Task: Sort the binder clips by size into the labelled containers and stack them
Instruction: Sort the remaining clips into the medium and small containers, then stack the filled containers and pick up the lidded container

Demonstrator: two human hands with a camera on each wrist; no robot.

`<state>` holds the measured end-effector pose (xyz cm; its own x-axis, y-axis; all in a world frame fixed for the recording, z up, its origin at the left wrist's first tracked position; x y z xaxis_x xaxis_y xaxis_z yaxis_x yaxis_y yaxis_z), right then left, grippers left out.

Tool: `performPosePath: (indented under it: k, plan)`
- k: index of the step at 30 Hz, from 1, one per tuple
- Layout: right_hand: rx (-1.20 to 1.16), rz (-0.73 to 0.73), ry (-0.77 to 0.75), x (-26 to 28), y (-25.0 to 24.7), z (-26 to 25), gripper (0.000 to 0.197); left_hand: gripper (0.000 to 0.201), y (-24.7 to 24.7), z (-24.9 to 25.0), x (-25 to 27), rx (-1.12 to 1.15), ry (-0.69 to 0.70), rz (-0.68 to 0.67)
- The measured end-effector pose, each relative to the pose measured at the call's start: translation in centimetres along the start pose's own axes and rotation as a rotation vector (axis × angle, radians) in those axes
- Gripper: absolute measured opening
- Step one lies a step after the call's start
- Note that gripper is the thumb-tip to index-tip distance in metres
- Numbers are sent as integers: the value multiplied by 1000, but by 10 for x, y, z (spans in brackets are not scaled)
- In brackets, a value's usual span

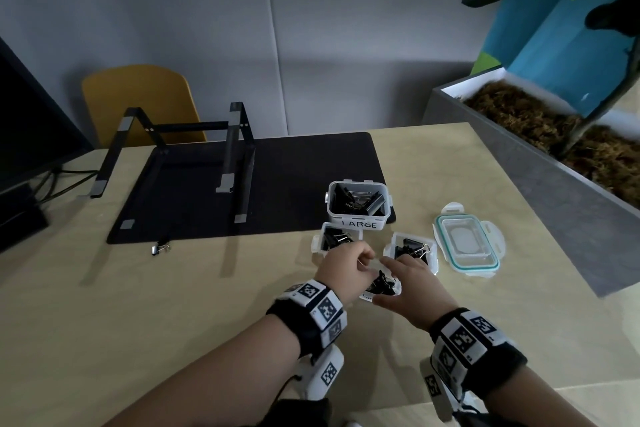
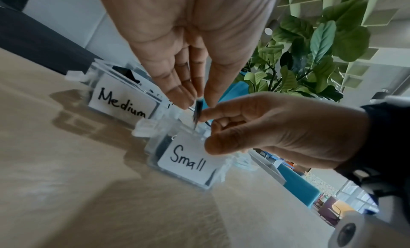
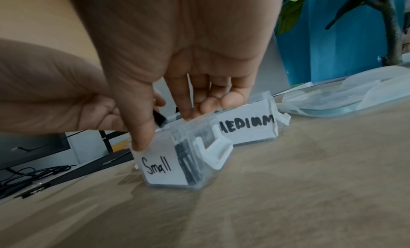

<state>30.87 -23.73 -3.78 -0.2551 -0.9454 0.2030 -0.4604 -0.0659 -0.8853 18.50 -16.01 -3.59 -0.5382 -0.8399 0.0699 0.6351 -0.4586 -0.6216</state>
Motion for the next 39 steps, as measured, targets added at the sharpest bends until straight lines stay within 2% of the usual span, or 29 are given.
performPosePath:
  k: [6, 10, 17, 24, 32, 39]
  plan:
    - [143, -47, 11, -1, -8, -7, 73, 18, -31, -32, 6, -107, -11, 61]
    - [236, -41, -6, -2, -18, -26, 71, 18, -77, -75, 13, -172, -124, 114]
    - [11, -52, -192, -30, -9, -116, 50, 13, -172, -157, 31, -174, -416, 312]
    - [-55, -171, -291, -82, 46, -209, 37, 11, -232, -220, 31, -192, -535, 459]
    - [-26, -281, -300, -133, 111, -275, 40, 23, -242, -254, 11, -253, -519, 363]
    - [-19, -285, -282, -165, 145, -312, 46, 8, -253, -271, 12, -302, -419, 294]
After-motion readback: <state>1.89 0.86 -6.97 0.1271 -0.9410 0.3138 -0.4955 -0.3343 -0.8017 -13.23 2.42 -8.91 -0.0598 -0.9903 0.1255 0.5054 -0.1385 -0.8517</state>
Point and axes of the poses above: each hand's wrist, its own x-axis away from the middle knuckle, its own y-axis out of the palm, z = x × y, the point moved 1 cm from there along -x, towards the middle knuckle, and after that the axes turned 5 degrees about z, right-handed, at the moved point
